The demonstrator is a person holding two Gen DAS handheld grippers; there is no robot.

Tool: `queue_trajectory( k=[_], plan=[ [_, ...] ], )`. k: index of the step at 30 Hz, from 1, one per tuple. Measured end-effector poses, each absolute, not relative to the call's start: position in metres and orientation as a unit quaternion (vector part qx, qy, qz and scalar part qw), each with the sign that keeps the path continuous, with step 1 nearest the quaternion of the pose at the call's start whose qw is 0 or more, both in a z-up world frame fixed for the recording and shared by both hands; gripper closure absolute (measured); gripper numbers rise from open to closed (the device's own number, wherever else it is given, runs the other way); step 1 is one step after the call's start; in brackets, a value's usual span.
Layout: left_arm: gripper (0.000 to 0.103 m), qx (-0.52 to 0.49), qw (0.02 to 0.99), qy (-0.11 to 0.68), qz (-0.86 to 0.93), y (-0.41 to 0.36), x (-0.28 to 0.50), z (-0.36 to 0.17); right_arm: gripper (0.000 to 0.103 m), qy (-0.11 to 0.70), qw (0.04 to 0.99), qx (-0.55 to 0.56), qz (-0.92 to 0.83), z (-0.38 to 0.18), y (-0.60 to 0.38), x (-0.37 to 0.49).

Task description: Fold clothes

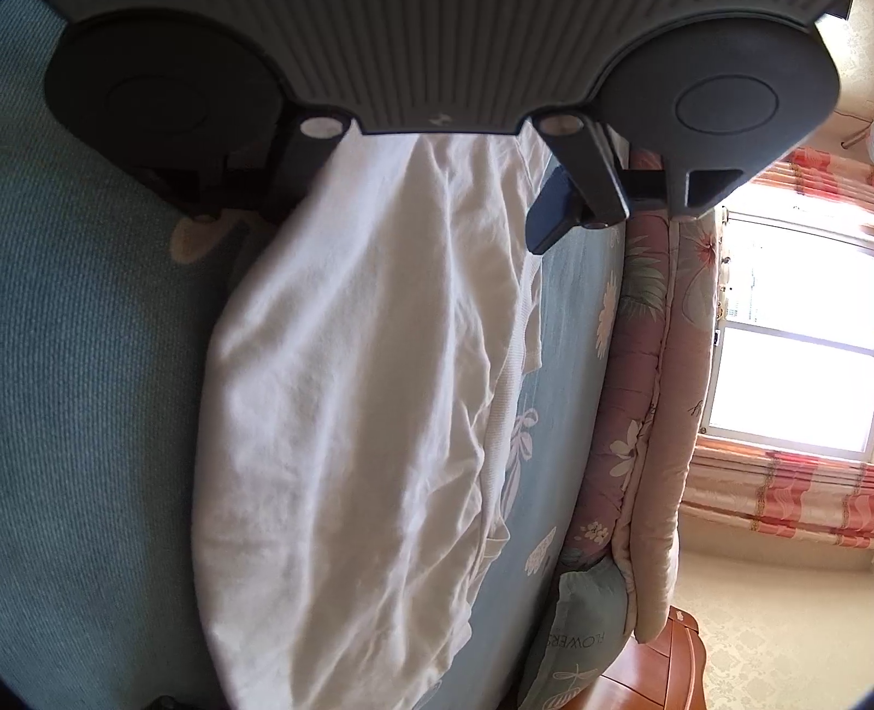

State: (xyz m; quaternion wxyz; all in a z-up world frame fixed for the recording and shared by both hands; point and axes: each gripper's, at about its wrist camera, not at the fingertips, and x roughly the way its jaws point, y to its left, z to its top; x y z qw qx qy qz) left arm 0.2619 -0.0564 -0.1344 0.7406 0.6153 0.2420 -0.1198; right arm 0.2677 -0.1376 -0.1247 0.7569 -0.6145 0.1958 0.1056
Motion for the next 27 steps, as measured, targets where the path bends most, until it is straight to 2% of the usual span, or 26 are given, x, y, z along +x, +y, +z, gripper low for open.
queue_trajectory(
  k=[4, 7, 10, 14, 19, 27],
  plan=[
    [0.077, 0.616, 0.739, 0.243, -0.12, -0.058, 0.251, -0.145, 0.023, 0.193, 0.751, -0.623, 0.105, -0.129, -0.133, 0.265],
    [0.103, 0.623, 0.733, 0.245, -0.12, -0.061, 0.246, -0.156, 0.031, 0.193, 0.747, -0.627, 0.106, -0.132, -0.131, 0.262],
    [0.103, 0.624, 0.733, 0.245, -0.111, -0.064, 0.245, -0.158, 0.044, 0.196, 0.746, -0.626, 0.111, -0.138, -0.13, 0.256],
    [0.103, 0.622, 0.734, 0.248, -0.114, -0.063, 0.245, -0.157, 0.093, 0.195, 0.73, -0.644, 0.12, -0.157, -0.126, 0.247],
    [0.103, 0.619, 0.737, 0.247, -0.115, -0.062, 0.243, -0.156, 0.093, 0.194, 0.717, -0.657, 0.128, -0.156, -0.128, 0.25],
    [0.103, 0.619, 0.736, 0.246, -0.12, -0.061, 0.244, -0.156, 0.08, 0.181, 0.708, -0.668, 0.142, -0.15, -0.137, 0.259]
  ],
)
